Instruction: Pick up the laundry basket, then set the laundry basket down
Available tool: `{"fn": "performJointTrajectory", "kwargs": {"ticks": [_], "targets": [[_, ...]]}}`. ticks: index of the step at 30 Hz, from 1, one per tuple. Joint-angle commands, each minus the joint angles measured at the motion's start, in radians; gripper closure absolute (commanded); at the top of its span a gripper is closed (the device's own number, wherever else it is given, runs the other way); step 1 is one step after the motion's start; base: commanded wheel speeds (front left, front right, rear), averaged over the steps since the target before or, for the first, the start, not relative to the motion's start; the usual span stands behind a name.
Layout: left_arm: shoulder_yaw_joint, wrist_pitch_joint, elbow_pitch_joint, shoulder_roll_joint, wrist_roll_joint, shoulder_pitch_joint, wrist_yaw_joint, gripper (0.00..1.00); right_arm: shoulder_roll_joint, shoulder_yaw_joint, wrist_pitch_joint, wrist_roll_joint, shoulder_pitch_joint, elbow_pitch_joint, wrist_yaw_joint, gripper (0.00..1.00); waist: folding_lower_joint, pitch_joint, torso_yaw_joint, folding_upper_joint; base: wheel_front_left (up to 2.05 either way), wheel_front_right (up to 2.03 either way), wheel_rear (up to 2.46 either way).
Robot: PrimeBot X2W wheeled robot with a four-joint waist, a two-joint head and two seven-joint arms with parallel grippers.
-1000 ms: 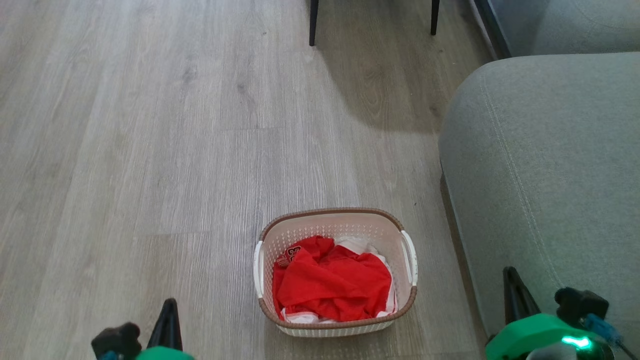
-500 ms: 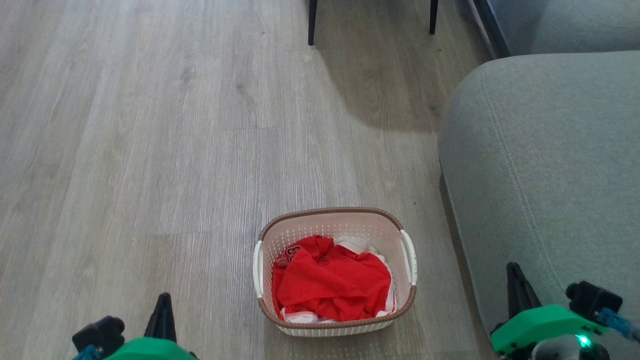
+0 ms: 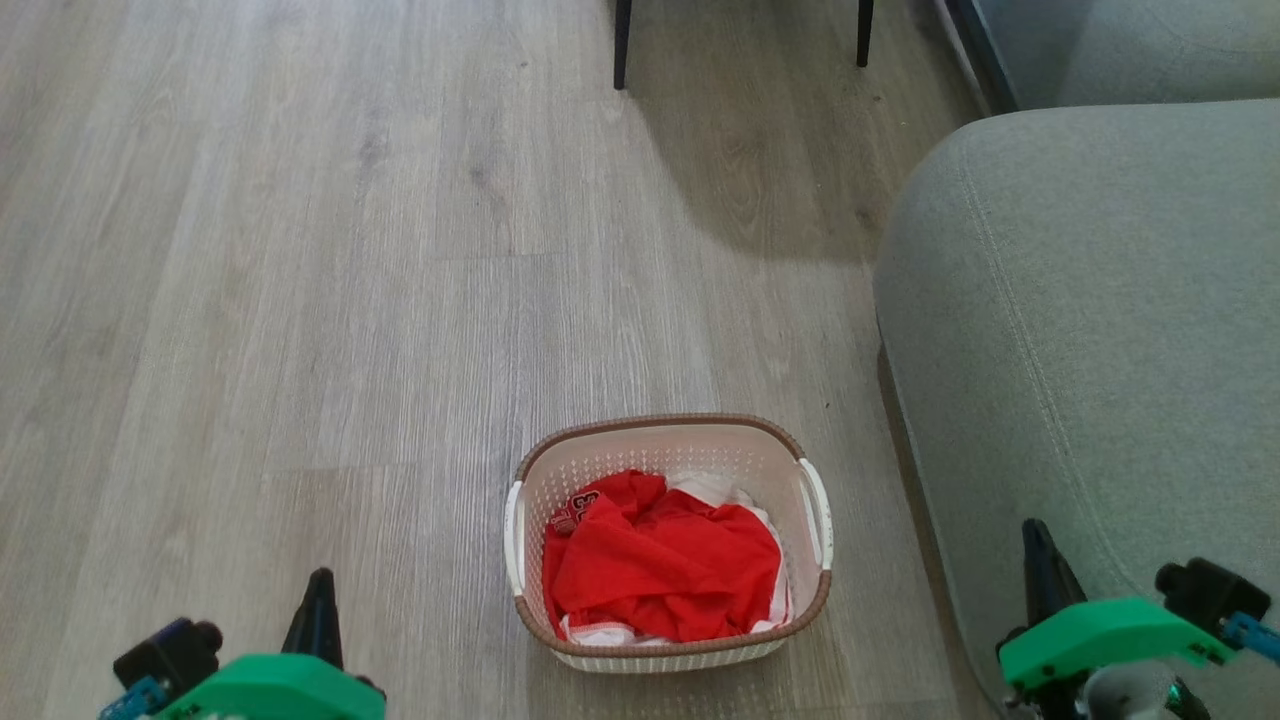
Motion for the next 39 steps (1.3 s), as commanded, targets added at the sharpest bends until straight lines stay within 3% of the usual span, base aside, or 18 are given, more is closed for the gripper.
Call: {"fn": "performJointTrajectory", "kwargs": {"ticks": [1, 39], "targets": [[0.021, 0.005, -0.026, 0.0, -0.024, -0.056, -0.011, 1.0, -0.02, 0.001, 0.006, 0.026, -0.052, -0.031, -0.001, 1.0, 0.0, 0.0, 0.0, 0.0, 0.0, 0.0, 0.0], [0.092, 0.115, -0.015, -0.003, -0.449, -0.143, -0.078, 1.0, -0.027, -0.04, 0.114, 0.451, -0.102, -0.029, -0.001, 1.0, 0.0, 0.003, -0.008, 0.0, 0.0, 0.0, 0.0]]}}
